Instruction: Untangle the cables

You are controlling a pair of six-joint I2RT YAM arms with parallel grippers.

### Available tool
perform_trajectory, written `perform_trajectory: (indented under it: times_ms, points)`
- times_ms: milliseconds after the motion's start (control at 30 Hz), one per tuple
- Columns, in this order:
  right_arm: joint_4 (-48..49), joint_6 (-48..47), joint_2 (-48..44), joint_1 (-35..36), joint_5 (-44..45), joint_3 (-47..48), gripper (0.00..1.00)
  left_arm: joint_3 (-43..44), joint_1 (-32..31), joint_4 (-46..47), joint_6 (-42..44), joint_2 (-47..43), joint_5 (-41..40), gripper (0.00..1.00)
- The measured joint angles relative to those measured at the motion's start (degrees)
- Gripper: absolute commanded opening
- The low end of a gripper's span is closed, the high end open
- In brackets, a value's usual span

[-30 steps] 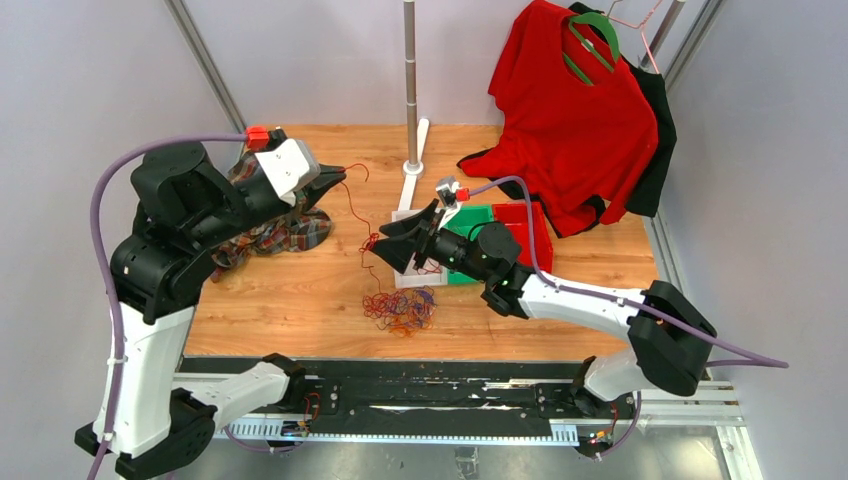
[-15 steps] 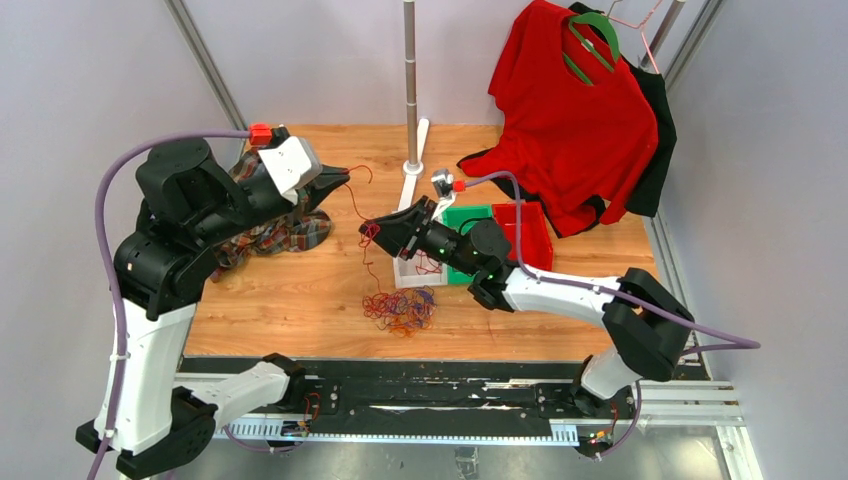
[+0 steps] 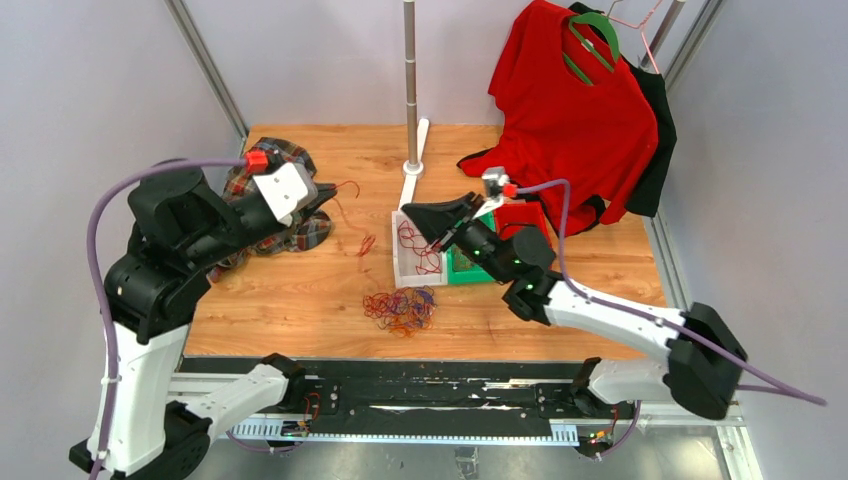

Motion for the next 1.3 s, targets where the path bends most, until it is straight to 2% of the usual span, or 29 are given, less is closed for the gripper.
perform_trajectory:
  times_ms: [133, 267, 400, 433, 500, 733, 933, 1300]
  points:
    - [-4.1, -4.8, -6.9, -0.2, 4.6, -0.9, 0.01, -5.5, 0.0, -1.0, 3.4, -4.4, -3.7, 0.0]
    - [-7.3, -7.7, -8.6, -0.2, 5.6, -0.9, 0.03, -10.1, 0.0, -1.6, 6.0, -8.2, -7.9, 0.0]
    - [-9.5, -9.4, -6.6, 0.1, 4.2, -0.9, 0.47, -11.6, 0.0, -1.5, 6.5, -9.0, -9.2, 0.01]
    - [-9.7, -9.3, -6.0, 0.4, 3.8, -0.9, 0.52, -11.6, 0.0, -1.3, 6.5, -9.0, -9.4, 0.0]
    - [-9.9, -10.4, -4.4, 2.0, 3.3, -0.9, 0.54, -11.3, 0.0, -1.2, 6.6, -8.7, -9.5, 0.0]
    - [-11.0, -13.2, 1.3, 10.5, 3.0, 1.3, 0.53, -10.8, 0.0, -0.9, 6.5, -7.9, -9.9, 0.0]
    - [-10.9, -13.2, 6.0, 11.8, 2.5, 4.7, 0.51, -10.8, 0.0, -0.7, 6.1, -7.7, -9.9, 0.0]
    - [-11.2, -11.6, 13.2, 11.8, 2.0, 12.4, 0.31, -10.4, 0.0, -0.7, 5.0, -7.5, -9.2, 0.0]
